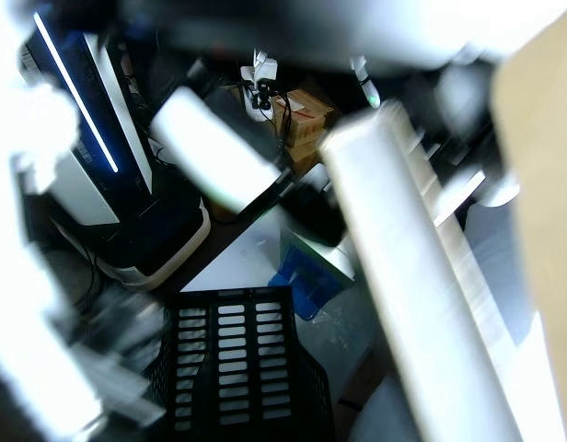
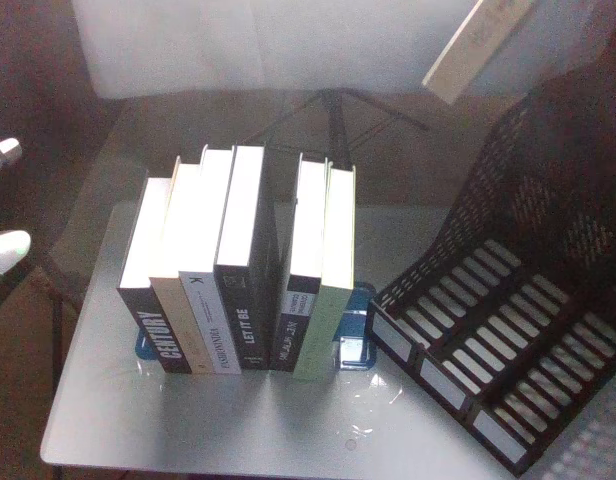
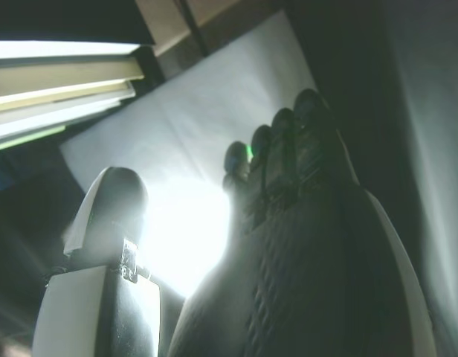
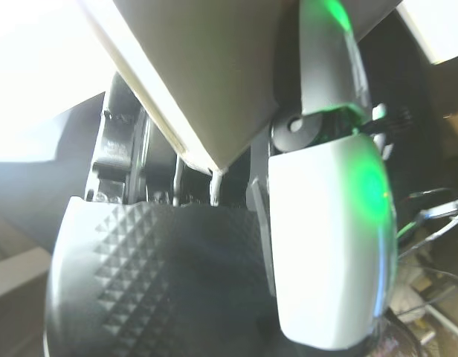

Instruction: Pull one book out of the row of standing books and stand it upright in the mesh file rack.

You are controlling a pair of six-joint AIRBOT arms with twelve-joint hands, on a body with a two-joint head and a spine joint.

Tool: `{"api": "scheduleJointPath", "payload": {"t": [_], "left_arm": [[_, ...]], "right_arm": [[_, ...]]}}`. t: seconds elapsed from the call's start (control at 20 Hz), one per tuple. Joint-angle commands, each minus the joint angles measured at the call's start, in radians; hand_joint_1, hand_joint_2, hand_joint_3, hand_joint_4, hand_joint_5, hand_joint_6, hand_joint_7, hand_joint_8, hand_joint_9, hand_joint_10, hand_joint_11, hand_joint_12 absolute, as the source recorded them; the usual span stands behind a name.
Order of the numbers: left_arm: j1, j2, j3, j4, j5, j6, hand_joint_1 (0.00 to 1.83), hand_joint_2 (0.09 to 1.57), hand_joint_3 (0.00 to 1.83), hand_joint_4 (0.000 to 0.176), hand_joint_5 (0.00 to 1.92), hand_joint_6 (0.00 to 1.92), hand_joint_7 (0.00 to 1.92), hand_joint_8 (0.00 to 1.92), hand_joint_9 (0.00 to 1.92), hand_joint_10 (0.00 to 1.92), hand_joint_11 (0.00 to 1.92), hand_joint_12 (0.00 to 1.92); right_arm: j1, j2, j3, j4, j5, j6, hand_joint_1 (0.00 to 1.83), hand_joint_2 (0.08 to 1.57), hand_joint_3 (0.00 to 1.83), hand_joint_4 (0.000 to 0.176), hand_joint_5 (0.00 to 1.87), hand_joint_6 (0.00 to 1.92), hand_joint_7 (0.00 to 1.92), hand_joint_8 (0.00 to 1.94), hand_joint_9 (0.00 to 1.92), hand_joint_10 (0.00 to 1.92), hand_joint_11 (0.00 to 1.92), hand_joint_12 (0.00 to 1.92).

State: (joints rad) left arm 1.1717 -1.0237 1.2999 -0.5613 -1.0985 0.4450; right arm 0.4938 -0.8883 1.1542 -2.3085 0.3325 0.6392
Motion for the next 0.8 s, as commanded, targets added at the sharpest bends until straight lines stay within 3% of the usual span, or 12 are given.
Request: {"api": "scheduleJointPath", "payload": {"t": [0.0, 0.1, 0.2, 0.3, 0.4, 0.45, 0.5, 0.65, 0.75], "left_arm": [[-0.007, 0.018, 0.000, -0.020, -0.127, 0.000, 0.72, 1.38, 0.00, 0.001, 0.15, 0.01, 0.06, 0.01, 0.00, 0.00, 0.00, 0.00], [-0.007, 0.021, -0.004, -0.021, -0.128, 0.001, 0.72, 1.37, 0.00, 0.002, 0.15, 0.01, 0.06, 0.00, 0.00, 0.00, 0.00, 0.00], [-0.007, 0.021, -0.006, -0.021, -0.129, 0.000, 0.71, 1.37, 0.00, 0.000, 0.15, 0.01, 0.06, 0.00, 0.00, 0.00, 0.00, 0.00], [-0.007, 0.021, -0.008, -0.020, -0.125, 0.000, 0.70, 1.37, 0.00, 0.000, 0.15, 0.00, 0.05, 0.00, 0.00, 0.00, 0.00, 0.00], [-0.007, 0.022, -0.010, -0.020, -0.119, 0.004, 0.70, 1.37, 0.00, 0.000, 0.15, 0.00, 0.05, 0.00, 0.00, 0.00, 0.00, 0.00], [-0.007, 0.023, -0.012, -0.020, -0.118, 0.004, 0.70, 1.36, 0.00, 0.006, 0.15, 0.00, 0.05, 0.00, 0.00, 0.00, 0.00, 0.00], [-0.007, 0.023, -0.013, -0.020, -0.118, 0.004, 0.72, 1.36, 0.00, 0.001, 0.15, 0.00, 0.05, 0.00, 0.00, 0.00, 0.00, 0.00], [-0.007, 0.022, -0.013, -0.020, -0.120, 0.004, 0.69, 1.36, 0.00, 0.007, 0.15, 0.00, 0.05, 0.00, 0.00, 0.00, 0.00, 0.00], [-0.007, 0.023, -0.015, -0.020, -0.124, 0.004, 0.69, 1.36, 0.00, 0.006, 0.14, 0.00, 0.04, 0.00, 0.00, 0.00, 0.00, 0.00]], "right_arm": [[0.018, 0.016, -0.006, -0.058, -0.057, 0.041, 1.35, 1.20, 0.00, 0.000, 0.73, 1.27, 0.84, 1.22, 0.79, 1.49, 0.46, 1.78], [0.003, 0.017, -0.008, -0.138, -0.045, 0.109, 1.36, 1.19, 0.00, 0.000, 0.77, 1.18, 0.86, 1.18, 0.80, 1.50, 0.57, 1.78], [-0.021, 0.018, -0.008, -0.152, -0.044, 0.121, 1.35, 1.22, 0.01, 0.000, 0.74, 1.22, 0.80, 1.30, 0.71, 1.62, 0.55, 1.91], [-0.041, 0.013, -0.009, -0.178, -0.041, 0.136, 1.35, 1.21, 0.00, 0.000, 0.79, 1.21, 0.82, 1.28, 0.71, 1.58, 0.51, 1.92], [-0.065, 0.001, -0.006, -0.204, -0.036, 0.148, 1.34, 1.23, 0.00, 0.000, 0.76, 1.15, 0.78, 1.39, 0.67, 1.66, 0.53, 1.92], [-0.083, -0.009, -0.003, -0.213, -0.034, 0.148, 1.34, 1.23, 0.00, 0.000, 0.75, 1.16, 0.78, 1.37, 0.69, 1.66, 0.57, 1.92], [-0.101, -0.021, 0.001, -0.220, -0.034, 0.148, 1.35, 1.20, 0.00, 0.000, 0.74, 1.24, 0.84, 1.25, 0.75, 1.53, 0.57, 1.82], [-0.152, -0.058, 0.014, -0.237, -0.033, 0.149, 1.37, 1.16, 0.00, 0.000, 0.80, 1.15, 0.93, 1.06, 0.87, 1.40, 0.73, 1.71], [-0.179, -0.079, 0.022, -0.242, -0.033, 0.149, 1.36, 1.17, 0.00, 0.000, 0.86, 1.08, 0.86, 1.16, 0.81, 1.48, 0.69, 1.81]]}}
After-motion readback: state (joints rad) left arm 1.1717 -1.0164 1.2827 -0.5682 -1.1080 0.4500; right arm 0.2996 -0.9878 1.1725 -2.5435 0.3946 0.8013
